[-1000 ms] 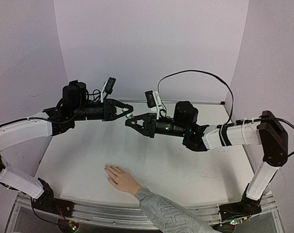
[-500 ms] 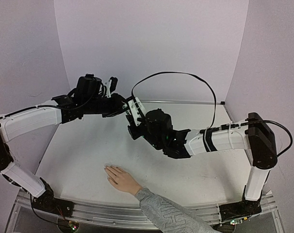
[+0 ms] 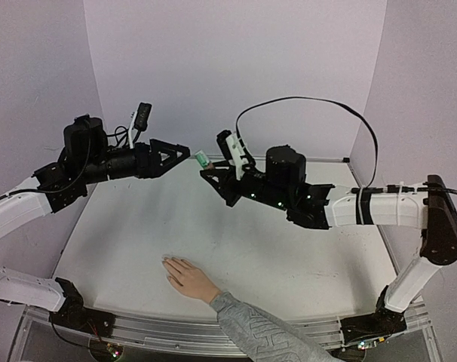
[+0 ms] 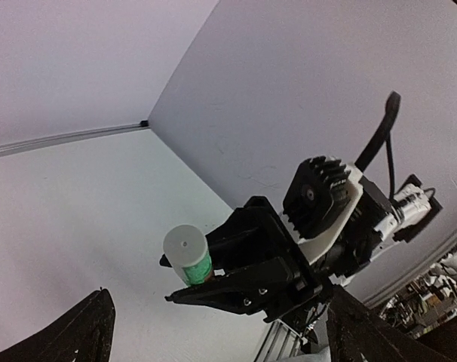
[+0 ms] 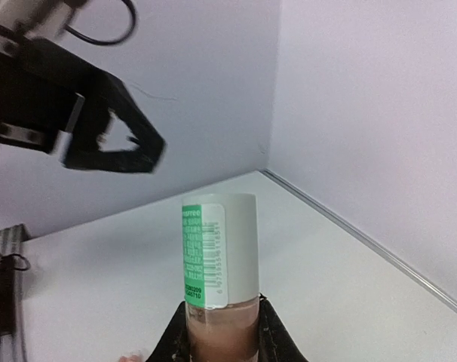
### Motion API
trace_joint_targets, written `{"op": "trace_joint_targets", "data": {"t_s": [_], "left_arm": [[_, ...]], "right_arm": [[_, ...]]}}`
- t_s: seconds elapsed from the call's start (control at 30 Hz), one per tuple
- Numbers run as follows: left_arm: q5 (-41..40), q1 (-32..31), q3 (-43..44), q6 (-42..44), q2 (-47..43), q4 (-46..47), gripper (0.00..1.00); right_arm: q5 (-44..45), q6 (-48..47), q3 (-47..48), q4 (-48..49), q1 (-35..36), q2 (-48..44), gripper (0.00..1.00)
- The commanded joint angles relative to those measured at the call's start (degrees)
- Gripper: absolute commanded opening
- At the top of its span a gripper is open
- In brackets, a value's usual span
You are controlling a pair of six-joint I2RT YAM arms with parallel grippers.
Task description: Paint the nails
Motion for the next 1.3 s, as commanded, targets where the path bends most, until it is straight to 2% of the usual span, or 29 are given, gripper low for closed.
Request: {"op": "trace_joint_targets", "data": {"t_s": [0.0,0.13,0.3,0.67,0.83,0.9,0.97,1.03,1.1,1.13,1.2,1.27], "left_arm": [[14.44,0.75,-3.04,-1.13,1.14,16.45,0.99],[19.11,0.49,-1.95,-3.33,4.59,22.09,0.93],[22.30,-0.95,0.20,-3.24,7.44,25.85,0.76],[19.17,-1.06,1.43,-4.48,10.00,26.23,0.44],[15.83,-1.06,1.67,-4.90,11.51,25.74,0.22],[12.92,-1.06,1.67,-4.57,12.10,24.33,0.11],[7.54,-1.26,2.10,-3.54,12.38,20.79,0.07],[-1.65,-1.83,3.33,-3.35,12.94,14.68,0.00],[-10.21,-2.11,5.66,-4.80,14.86,8.11,0.00],[-12.97,-2.12,7.11,-5.76,16.22,5.89,0.00],[-16.54,-2.20,10.54,-7.18,19.34,0.12,0.00],[-17.90,-2.20,13.70,-7.83,21.78,-2.78,0.00]], "right_arm": [[-24.44,10.85,0.11,4.09,-3.82,-4.89,0.00],[-33.16,14.35,0.11,7.59,-4.27,-5.29,0.00],[-35.96,15.66,-0.08,9.63,-4.31,-4.96,0.00],[-34.19,14.93,-0.68,10.51,-4.34,-4.18,0.00],[-29.75,12.72,-0.10,8.32,-4.44,-3.24,0.00],[-23.88,11.37,0.71,5.95,-4.50,-2.81,0.00],[-14.03,8.74,1.80,2.23,-4.24,-2.04,0.00],[3.88,5.19,3.48,-1.17,-2.62,-0.18,0.00],[24.42,-0.40,6.44,-2.67,-0.23,3.93,0.00],[31.26,-2.87,8.23,-2.72,0.31,6.47,0.00],[38.76,-5.58,11.71,-2.60,0.43,11.07,0.00],[38.74,-6.16,13.44,-1.88,0.48,13.02,0.00]]}}
